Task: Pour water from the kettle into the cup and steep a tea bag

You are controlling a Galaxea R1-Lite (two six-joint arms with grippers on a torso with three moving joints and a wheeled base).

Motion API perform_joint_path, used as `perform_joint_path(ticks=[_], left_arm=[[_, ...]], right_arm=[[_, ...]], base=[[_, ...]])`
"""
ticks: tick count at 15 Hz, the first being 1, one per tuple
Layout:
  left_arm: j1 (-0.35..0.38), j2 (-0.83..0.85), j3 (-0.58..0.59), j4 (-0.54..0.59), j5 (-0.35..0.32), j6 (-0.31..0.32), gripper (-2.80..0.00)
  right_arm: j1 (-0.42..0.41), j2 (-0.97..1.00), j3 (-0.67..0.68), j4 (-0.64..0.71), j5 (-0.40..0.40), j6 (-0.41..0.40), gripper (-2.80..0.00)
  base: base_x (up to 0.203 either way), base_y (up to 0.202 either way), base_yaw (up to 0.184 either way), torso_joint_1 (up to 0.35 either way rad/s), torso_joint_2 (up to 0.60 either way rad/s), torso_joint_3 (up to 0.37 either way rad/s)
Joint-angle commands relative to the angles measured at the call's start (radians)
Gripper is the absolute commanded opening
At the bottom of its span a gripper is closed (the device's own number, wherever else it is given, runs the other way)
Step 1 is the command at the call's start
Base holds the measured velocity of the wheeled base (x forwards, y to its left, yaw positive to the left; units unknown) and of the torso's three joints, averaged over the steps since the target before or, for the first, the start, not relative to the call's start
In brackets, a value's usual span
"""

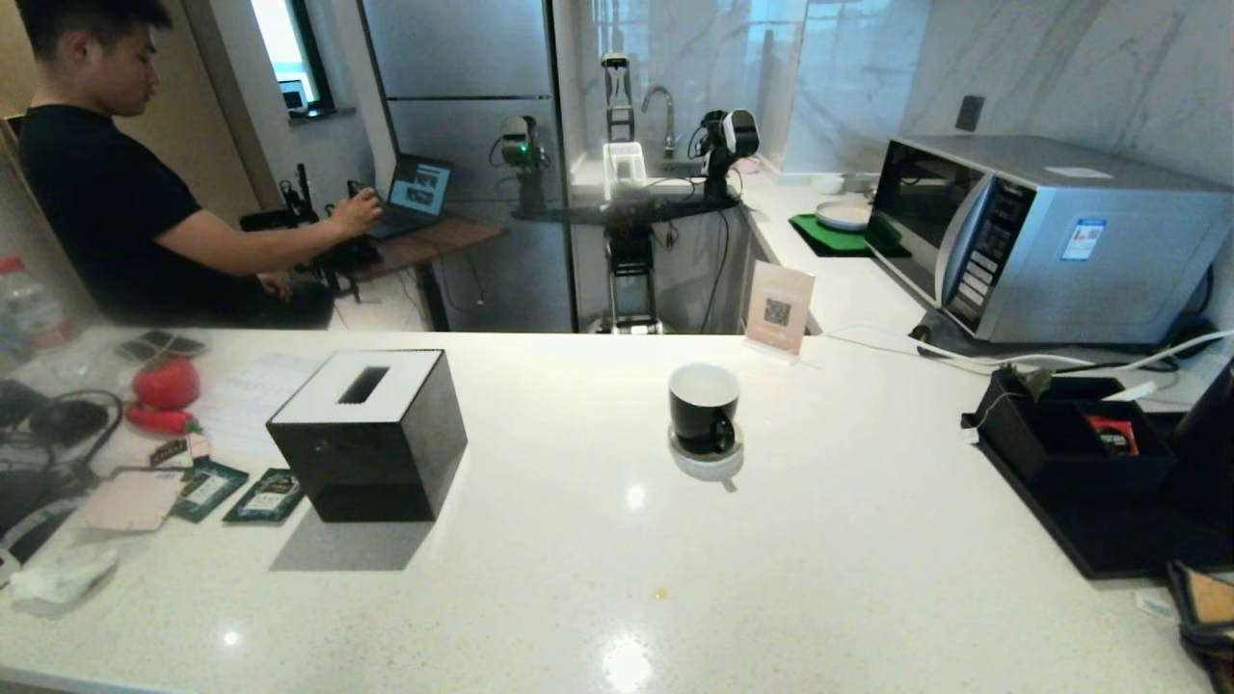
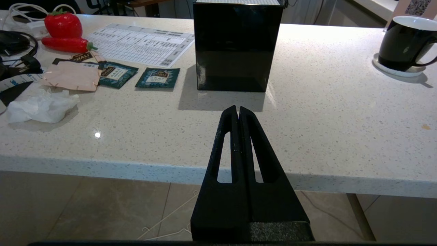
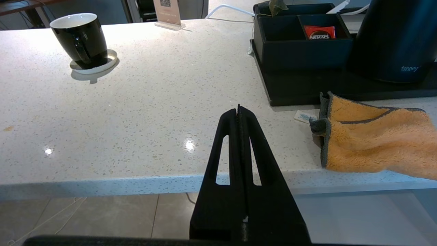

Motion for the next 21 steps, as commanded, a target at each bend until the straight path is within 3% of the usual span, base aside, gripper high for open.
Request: perform_joint_path(ticks=[1,6,13,15,19,21], left_arm=[[0.000,0.000,0.000,0.000,0.000,-0.001,-2.80],[0.000,0.000,0.000,0.000,0.002,0.001,-2.80],[0.000,0.002,0.000,0.000,0.002,-0.001,-2.80],[0.000,0.000,0.000,0.000,0.002,-0.001,-2.80],[0.000,0.000,0.000,0.000,0.002,-0.002,-2.80],[0.000,0.000,0.000,0.000,0.002,-0.001,-2.80]], right_arm=[[0.000,0.007,-0.041,0.014,0.004,0.001,-2.80],[0.007,0.278,-0.230,0.034,0.025,0.002,-2.80],[-0.016,1.002,-0.656,-0.003,0.081,0.060,-2.80],[-0.094,1.170,-0.777,-0.019,0.118,0.054,-2.80],[-0.419,1.253,-0.841,-0.028,0.353,-0.039,-2.80],[-0.559,1.255,-0.835,-0.026,0.394,-0.093,-2.80]], base=[[0.000,0.000,0.000,0.000,0.00,0.000],[0.000,0.000,0.000,0.000,0.00,0.000],[0.000,0.000,0.000,0.000,0.00,0.000],[0.000,0.000,0.000,0.000,0.00,0.000],[0.000,0.000,0.000,0.000,0.00,0.000],[0.000,0.000,0.000,0.000,0.00,0.000]])
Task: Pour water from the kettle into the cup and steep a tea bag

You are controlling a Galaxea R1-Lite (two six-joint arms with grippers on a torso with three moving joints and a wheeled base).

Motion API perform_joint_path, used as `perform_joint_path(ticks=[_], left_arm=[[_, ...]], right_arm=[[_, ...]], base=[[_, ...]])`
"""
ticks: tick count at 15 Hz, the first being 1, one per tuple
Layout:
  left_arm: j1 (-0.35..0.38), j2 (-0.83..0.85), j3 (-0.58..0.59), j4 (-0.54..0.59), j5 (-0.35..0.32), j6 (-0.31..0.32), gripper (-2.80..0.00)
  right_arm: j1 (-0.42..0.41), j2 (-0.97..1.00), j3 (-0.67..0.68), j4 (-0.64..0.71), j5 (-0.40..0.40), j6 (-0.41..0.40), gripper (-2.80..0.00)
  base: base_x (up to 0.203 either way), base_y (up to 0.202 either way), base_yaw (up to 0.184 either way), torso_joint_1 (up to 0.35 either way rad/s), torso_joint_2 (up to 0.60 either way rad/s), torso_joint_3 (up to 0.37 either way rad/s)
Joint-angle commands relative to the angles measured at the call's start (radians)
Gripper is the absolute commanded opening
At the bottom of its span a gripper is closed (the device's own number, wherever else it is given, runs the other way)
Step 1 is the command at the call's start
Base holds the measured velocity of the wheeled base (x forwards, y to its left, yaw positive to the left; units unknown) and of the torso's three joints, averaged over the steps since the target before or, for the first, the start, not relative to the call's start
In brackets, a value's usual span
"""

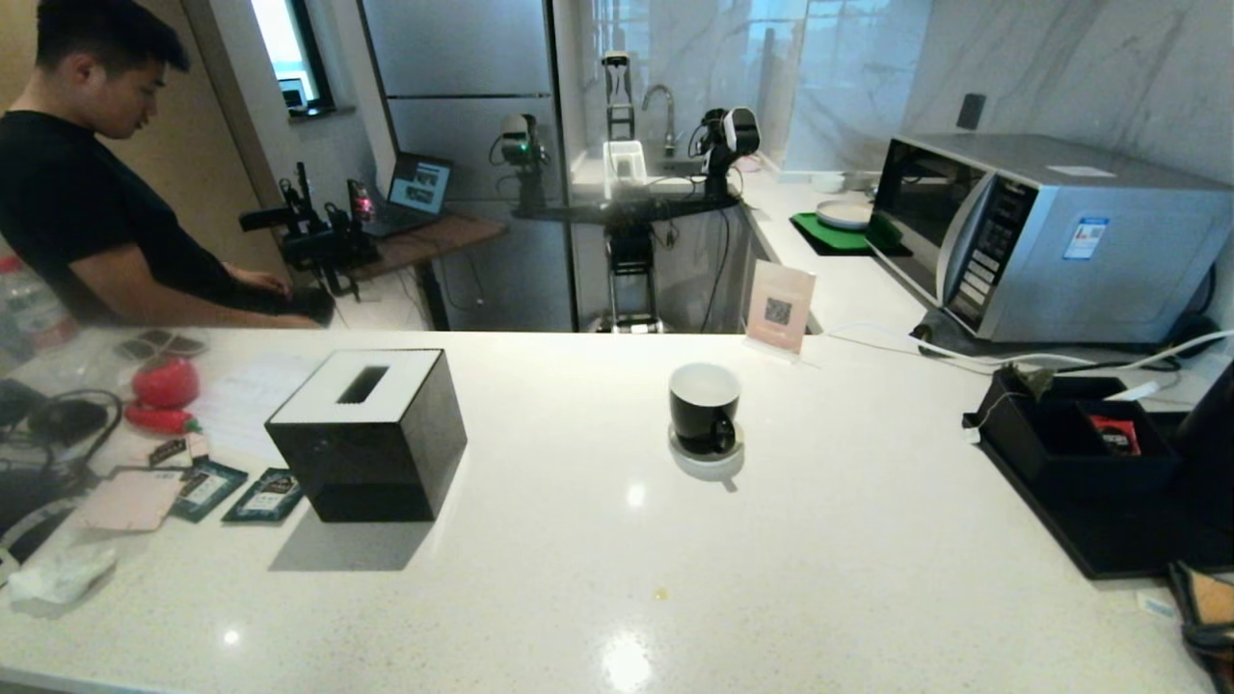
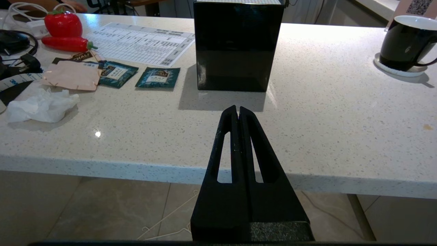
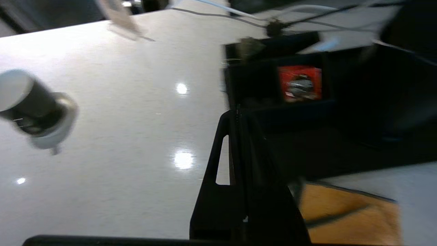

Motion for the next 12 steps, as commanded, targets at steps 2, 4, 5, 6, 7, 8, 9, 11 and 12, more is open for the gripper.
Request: perform_joint_path(ticks=[2,4,5,6,7,8,9,11,12], left_arm=[[0.000,0.000,0.000,0.000,0.000,-0.001,-2.80],[0.000,0.000,0.000,0.000,0.000,0.000,-2.80],[0.000,0.000,0.000,0.000,0.000,-0.001,-2.80],[0.000,0.002,0.000,0.000,0.000,-0.001,-2.80],[0.000,0.000,0.000,0.000,0.000,0.000,-2.80],[0.000,0.000,0.000,0.000,0.000,-0.001,-2.80],[0.000,0.000,0.000,0.000,0.000,-0.001,-2.80],[0.000,0.000,0.000,0.000,0.000,-0.001,-2.80],[0.000,0.000,0.000,0.000,0.000,-0.001,-2.80]], right_arm=[[-0.255,0.013,0.001,0.019,0.034,-0.083,-2.80],[-0.376,0.003,-0.008,0.052,0.040,-0.138,-2.80],[-0.421,0.018,-0.018,0.060,0.041,-0.151,-2.80],[-0.452,0.046,-0.030,0.063,0.042,-0.156,-2.80],[-0.474,0.081,-0.044,0.064,0.042,-0.163,-2.80],[-0.509,0.119,-0.063,0.064,0.042,-0.179,-2.80],[-0.544,0.160,-0.086,0.063,0.042,-0.197,-2.80],[-0.597,0.248,-0.135,0.060,0.042,-0.228,-2.80],[-0.614,0.293,-0.160,0.059,0.043,-0.239,-2.80]], base=[[0.000,0.000,0.000,0.000,0.00,0.000],[0.000,0.000,0.000,0.000,0.00,0.000],[0.000,0.000,0.000,0.000,0.00,0.000],[0.000,0.000,0.000,0.000,0.00,0.000],[0.000,0.000,0.000,0.000,0.00,0.000],[0.000,0.000,0.000,0.000,0.00,0.000],[0.000,0.000,0.000,0.000,0.00,0.000],[0.000,0.000,0.000,0.000,0.00,0.000],[0.000,0.000,0.000,0.000,0.00,0.000]])
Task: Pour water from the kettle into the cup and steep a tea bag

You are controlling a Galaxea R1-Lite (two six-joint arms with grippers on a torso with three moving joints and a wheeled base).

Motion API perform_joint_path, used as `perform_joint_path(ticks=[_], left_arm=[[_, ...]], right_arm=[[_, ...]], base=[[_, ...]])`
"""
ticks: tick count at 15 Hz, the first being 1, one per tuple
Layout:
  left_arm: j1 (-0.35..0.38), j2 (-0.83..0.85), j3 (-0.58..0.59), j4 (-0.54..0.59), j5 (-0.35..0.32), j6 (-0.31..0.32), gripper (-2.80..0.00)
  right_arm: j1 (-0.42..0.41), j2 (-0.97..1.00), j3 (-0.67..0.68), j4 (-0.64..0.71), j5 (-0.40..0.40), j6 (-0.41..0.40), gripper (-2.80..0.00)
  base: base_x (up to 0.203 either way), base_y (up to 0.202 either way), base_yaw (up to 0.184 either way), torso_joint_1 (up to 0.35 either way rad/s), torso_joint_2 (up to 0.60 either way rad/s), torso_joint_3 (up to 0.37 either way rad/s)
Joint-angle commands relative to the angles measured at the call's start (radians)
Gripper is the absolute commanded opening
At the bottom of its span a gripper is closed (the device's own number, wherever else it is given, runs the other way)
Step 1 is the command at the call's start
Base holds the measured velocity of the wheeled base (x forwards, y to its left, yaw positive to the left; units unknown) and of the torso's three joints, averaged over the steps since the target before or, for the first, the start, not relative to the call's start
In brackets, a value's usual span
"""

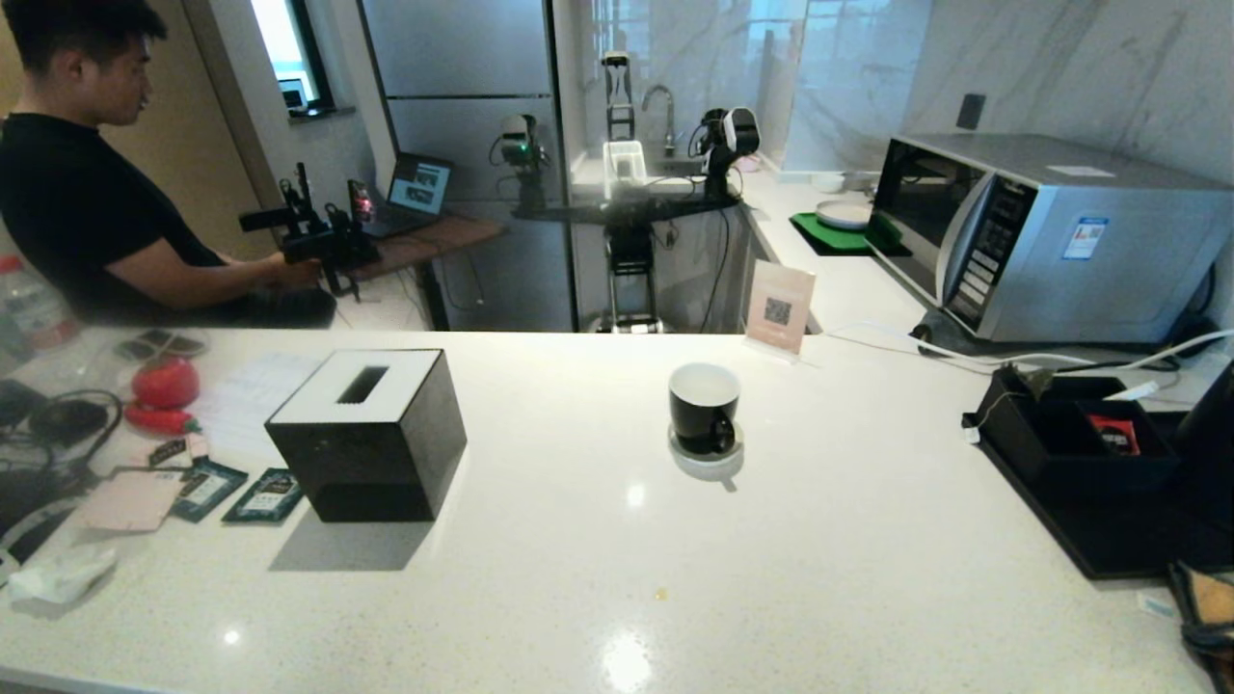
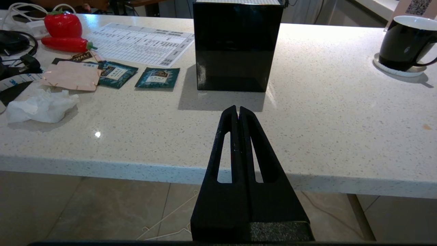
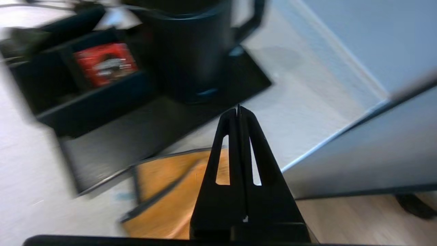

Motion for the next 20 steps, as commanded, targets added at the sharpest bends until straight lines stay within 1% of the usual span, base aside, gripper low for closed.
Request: perform_joint_path(ticks=[1,4,8,9,11,20], left_arm=[[0.000,0.000,0.000,0.000,0.000,-0.001,-2.80],[0.000,0.001,0.000,0.000,0.000,-0.001,-2.80],[0.000,0.000,0.000,0.000,0.000,-0.001,-2.80],[0.000,0.000,0.000,0.000,0.000,-0.001,-2.80],[0.000,0.000,0.000,0.000,0.000,-0.001,-2.80],[0.000,0.000,0.000,0.000,0.000,-0.001,-2.80]], right_arm=[[-0.054,0.155,-0.067,-0.005,0.003,-0.022,-2.80],[-0.104,0.300,-0.179,-0.030,0.032,-0.060,-2.80],[-0.107,0.439,-0.273,-0.036,0.058,-0.104,-2.80],[-0.104,0.466,-0.281,-0.038,0.074,-0.127,0.00],[-0.091,0.516,-0.319,-0.045,0.090,-0.146,0.00],[-0.061,0.694,-0.511,-0.085,0.128,-0.153,0.00]], base=[[0.000,0.000,0.000,0.000,0.00,0.000],[0.000,0.000,0.000,0.000,0.00,0.000],[0.000,0.000,0.000,0.000,0.00,0.000],[0.000,0.000,0.000,0.000,0.00,0.000],[0.000,0.000,0.000,0.000,0.00,0.000],[0.000,0.000,0.000,0.000,0.00,0.000]])
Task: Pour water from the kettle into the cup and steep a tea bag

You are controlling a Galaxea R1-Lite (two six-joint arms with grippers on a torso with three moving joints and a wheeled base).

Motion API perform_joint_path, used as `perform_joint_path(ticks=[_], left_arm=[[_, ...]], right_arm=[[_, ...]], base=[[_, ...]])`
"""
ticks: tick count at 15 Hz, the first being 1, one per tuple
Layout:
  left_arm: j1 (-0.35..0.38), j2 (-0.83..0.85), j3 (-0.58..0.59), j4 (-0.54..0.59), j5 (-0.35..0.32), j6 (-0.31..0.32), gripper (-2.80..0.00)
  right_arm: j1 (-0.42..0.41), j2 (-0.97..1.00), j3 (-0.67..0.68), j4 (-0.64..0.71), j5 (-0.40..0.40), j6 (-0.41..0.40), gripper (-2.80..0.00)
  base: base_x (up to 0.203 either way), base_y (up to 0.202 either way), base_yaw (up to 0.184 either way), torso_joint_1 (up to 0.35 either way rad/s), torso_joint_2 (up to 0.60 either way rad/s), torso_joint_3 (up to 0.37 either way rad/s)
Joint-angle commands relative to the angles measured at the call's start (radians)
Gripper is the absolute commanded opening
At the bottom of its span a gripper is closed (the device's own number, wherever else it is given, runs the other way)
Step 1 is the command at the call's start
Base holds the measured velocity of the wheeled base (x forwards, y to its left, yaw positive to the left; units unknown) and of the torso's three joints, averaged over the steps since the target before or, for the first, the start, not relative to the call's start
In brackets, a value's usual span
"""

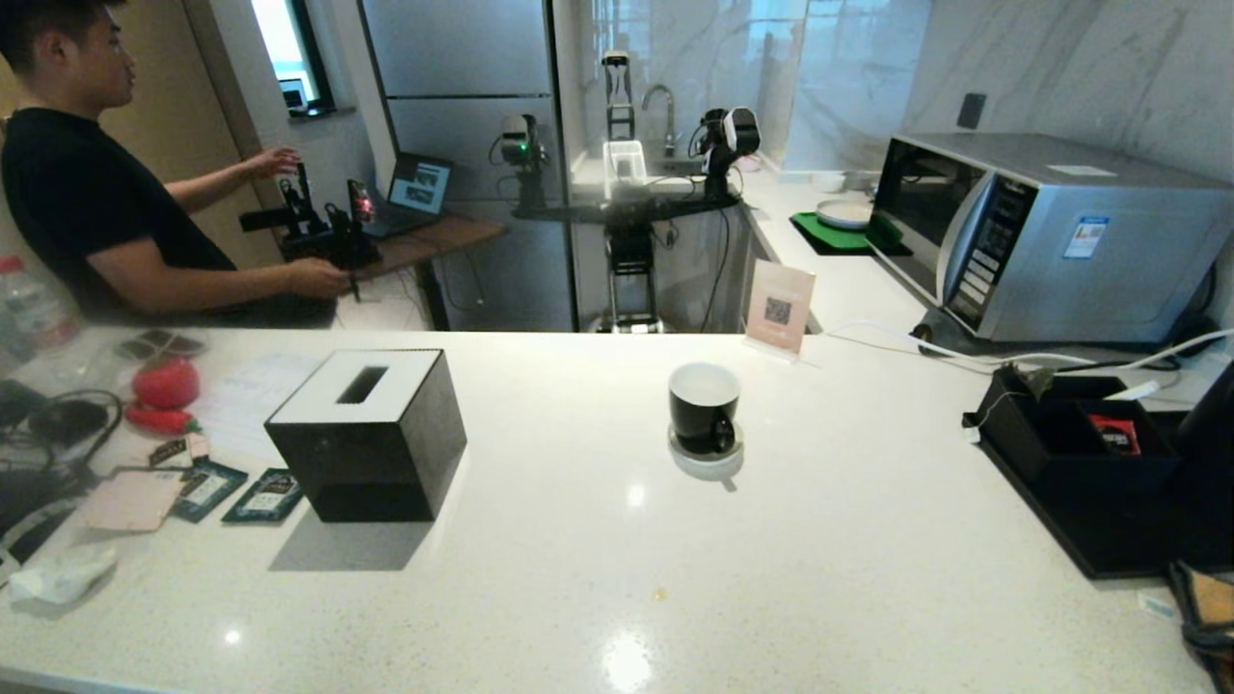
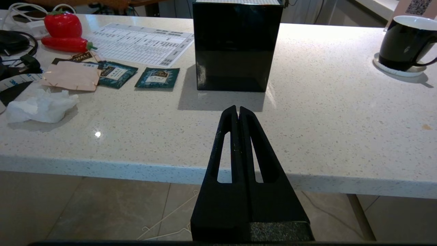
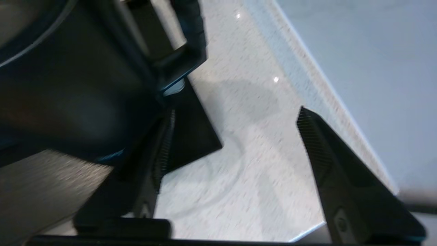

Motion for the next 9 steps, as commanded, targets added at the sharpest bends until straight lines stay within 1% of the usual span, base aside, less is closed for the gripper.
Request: perform_joint_path(ticks=[1,3,5,7,9], left_arm=[[0.000,0.000,0.000,0.000,0.000,-0.001,-2.80],[0.000,0.000,0.000,0.000,0.000,-0.001,-2.80],[0.000,0.000,0.000,0.000,0.000,-0.001,-2.80],[0.000,0.001,0.000,0.000,0.000,0.000,-2.80],[0.000,0.000,0.000,0.000,0.000,-0.001,-2.80]], right_arm=[[0.020,0.071,-0.059,-0.017,0.004,-0.002,0.00],[0.048,0.112,-0.094,-0.040,0.004,-0.001,0.00],[0.073,0.126,-0.101,-0.041,0.012,-0.001,0.00],[0.078,0.127,-0.101,-0.034,0.042,0.002,0.00],[0.078,0.152,-0.123,-0.043,0.051,0.000,0.00]], base=[[0.000,0.000,0.000,0.000,0.00,0.000],[0.000,0.000,0.000,0.000,0.00,0.000],[0.000,0.000,0.000,0.000,0.00,0.000],[0.000,0.000,0.000,0.000,0.00,0.000],[0.000,0.000,0.000,0.000,0.00,0.000]])
